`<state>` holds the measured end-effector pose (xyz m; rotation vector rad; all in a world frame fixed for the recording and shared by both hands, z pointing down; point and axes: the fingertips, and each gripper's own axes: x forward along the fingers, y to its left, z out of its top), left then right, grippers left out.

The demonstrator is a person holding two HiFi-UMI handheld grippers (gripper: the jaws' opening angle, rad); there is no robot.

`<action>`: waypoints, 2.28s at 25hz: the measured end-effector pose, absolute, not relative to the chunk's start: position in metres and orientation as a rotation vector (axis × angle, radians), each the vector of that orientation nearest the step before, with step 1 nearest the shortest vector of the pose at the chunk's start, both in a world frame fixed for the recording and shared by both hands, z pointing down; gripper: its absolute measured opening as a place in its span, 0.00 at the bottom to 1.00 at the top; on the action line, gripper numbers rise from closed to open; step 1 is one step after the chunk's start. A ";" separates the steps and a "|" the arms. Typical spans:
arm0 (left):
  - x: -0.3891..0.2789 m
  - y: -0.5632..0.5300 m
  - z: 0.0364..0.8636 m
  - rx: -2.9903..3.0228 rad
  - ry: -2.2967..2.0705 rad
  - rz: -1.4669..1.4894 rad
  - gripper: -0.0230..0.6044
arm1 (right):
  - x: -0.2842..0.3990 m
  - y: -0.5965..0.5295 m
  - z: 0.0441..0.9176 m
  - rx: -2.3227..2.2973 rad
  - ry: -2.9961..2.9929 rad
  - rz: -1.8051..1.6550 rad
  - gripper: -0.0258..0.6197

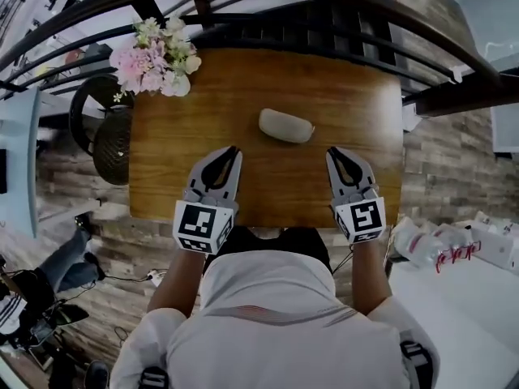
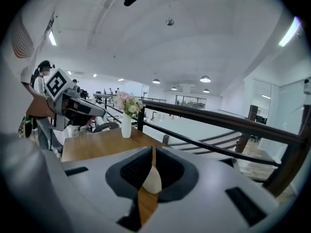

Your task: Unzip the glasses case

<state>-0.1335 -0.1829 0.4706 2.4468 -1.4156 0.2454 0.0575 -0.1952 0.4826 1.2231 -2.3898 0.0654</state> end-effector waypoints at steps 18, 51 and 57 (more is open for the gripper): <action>-0.103 -0.192 0.535 2.262 -1.404 0.286 0.09 | 0.043 -0.225 0.643 0.679 -2.130 -0.106 0.57; -0.109 -0.180 0.559 2.153 -1.412 0.299 0.09 | 0.023 -0.264 0.688 0.429 -2.272 0.167 0.66; -0.108 -0.188 0.547 2.184 -1.408 0.268 0.09 | 0.026 -0.264 0.642 0.621 -2.439 0.564 0.66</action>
